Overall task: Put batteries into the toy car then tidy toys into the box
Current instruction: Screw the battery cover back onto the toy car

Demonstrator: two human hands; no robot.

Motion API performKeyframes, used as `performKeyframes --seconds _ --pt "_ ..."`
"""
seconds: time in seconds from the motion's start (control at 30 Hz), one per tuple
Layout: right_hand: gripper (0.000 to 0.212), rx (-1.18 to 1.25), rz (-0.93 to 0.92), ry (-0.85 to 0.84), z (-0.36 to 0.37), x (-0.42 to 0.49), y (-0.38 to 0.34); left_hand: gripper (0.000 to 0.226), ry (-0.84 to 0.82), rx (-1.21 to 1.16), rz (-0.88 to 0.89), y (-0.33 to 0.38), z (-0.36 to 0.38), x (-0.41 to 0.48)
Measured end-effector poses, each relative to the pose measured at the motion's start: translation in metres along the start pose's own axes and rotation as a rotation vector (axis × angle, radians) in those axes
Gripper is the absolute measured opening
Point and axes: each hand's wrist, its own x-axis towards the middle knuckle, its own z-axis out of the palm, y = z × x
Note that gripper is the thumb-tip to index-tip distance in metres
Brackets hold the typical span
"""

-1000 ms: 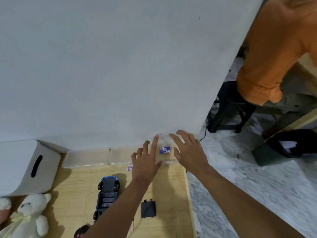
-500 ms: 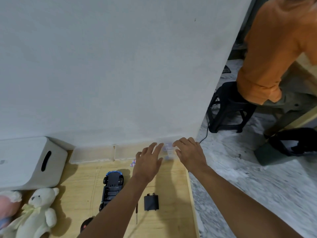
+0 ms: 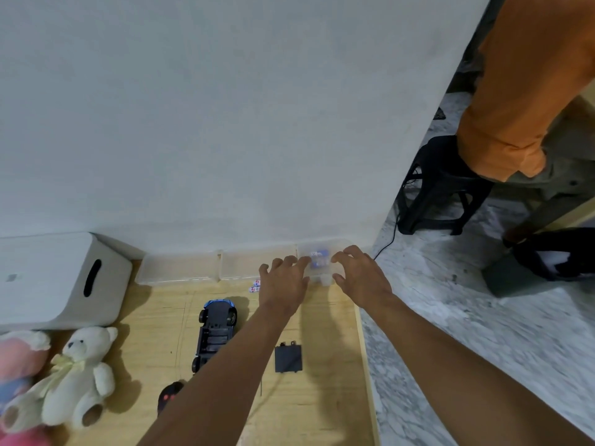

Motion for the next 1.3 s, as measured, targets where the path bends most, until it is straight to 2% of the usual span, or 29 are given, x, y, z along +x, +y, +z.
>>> performKeyframes --seconds 0.1,0.23,0.3,0.47,0.7,0.87,1.03,1.1,1.17,1.23,1.3 --pt "0.038 0.007 0.016 0.004 0.0 0.003 0.0 0.043 0.027 -0.016 -0.017 0.0 0.0 0.004" --pt "0.06 -0.027 0.008 -0.03 0.001 0.006 -0.002 0.045 0.049 -0.029 0.002 -0.006 0.001 0.01" --pt "0.064 -0.05 0.017 -0.038 0.002 0.007 -0.004 0.047 0.043 -0.028 0.027 -0.007 0.002 0.011" --pt "0.058 -0.114 0.0 0.028 0.007 0.005 -0.003 0.06 0.051 -0.052 0.027 -0.004 0.008 0.013" --pt "0.053 -0.212 -0.053 0.06 0.009 0.008 0.002 0.055 0.105 -0.048 0.007 0.001 0.019 0.018" --pt "0.055 -0.198 -0.075 0.052 0.008 0.01 0.002 0.056 0.112 -0.098 0.022 0.001 0.021 0.019" --pt "0.06 -0.313 -0.057 0.104 0.005 -0.001 -0.01 0.055 0.104 -0.293 0.106 -0.011 0.006 0.008" --pt "0.057 -0.304 -0.149 0.213 0.006 -0.01 -0.019 0.051 0.175 -0.461 0.145 -0.028 -0.003 -0.006" --pt "0.049 -0.234 -0.317 0.287 0.011 -0.019 -0.031 0.042 0.262 -0.59 0.149 -0.055 -0.008 -0.023" --pt "0.04 -0.157 -0.439 0.187 0.018 -0.028 -0.049 0.036 0.305 -0.639 0.108 -0.089 -0.009 -0.044" --pt "0.033 -0.093 -0.451 -0.003 0.028 -0.034 -0.069 0.035 0.276 -0.636 0.043 -0.123 -0.007 -0.068"
